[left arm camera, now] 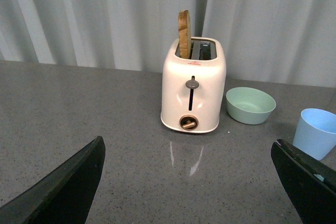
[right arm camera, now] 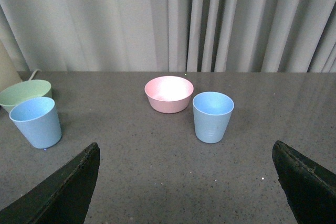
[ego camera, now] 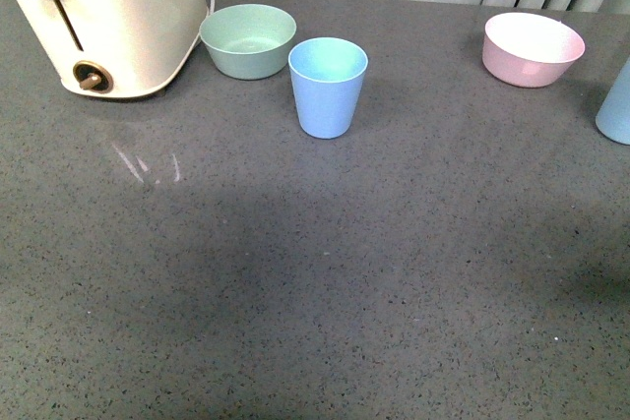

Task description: Stack blue cups with both arms

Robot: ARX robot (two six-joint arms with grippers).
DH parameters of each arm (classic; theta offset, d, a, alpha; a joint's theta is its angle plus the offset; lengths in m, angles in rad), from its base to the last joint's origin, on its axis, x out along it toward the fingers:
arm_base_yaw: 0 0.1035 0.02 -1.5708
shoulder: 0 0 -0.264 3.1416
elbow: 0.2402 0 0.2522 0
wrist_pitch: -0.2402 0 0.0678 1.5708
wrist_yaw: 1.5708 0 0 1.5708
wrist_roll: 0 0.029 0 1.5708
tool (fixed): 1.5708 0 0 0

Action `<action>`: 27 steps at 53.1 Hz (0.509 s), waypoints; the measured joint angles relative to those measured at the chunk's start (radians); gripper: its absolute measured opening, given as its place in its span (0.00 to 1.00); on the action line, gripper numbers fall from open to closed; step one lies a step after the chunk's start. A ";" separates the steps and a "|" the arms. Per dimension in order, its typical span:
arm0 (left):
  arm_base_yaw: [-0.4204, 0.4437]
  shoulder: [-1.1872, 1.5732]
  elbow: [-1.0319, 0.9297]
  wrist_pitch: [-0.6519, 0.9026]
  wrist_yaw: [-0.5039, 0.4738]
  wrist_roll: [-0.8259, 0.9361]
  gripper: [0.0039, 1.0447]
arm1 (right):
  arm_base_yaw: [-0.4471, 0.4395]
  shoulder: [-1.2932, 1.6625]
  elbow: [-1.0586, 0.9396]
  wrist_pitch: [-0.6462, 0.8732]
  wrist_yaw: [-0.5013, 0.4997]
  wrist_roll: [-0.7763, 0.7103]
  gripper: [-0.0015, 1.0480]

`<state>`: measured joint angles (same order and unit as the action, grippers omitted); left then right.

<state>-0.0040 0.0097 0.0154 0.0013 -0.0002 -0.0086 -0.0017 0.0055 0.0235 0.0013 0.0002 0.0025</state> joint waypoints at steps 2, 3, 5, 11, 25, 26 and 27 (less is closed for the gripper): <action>0.000 0.000 0.000 0.000 0.000 0.000 0.92 | 0.000 0.000 0.000 0.000 0.000 0.000 0.91; 0.000 0.000 0.000 0.000 0.000 0.000 0.92 | 0.000 0.000 0.000 0.000 0.000 0.000 0.91; 0.000 0.000 0.000 0.000 0.000 0.000 0.92 | 0.000 0.000 0.000 0.000 0.000 0.000 0.91; 0.000 0.000 0.000 0.000 0.000 0.000 0.92 | 0.000 0.000 0.000 0.000 0.000 0.000 0.91; 0.000 0.000 0.000 -0.001 0.001 -0.001 0.92 | 0.000 0.000 0.000 0.000 0.000 0.000 0.91; 0.016 0.035 0.022 -0.065 0.052 -0.025 0.92 | 0.000 0.000 0.000 0.000 0.000 0.000 0.91; 0.031 0.068 0.055 -0.150 0.095 -0.043 0.92 | 0.000 0.000 0.000 0.000 0.001 0.000 0.91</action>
<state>0.0273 0.0772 0.0708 -0.1490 0.0944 -0.0513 -0.0017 0.0051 0.0235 0.0013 0.0010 0.0025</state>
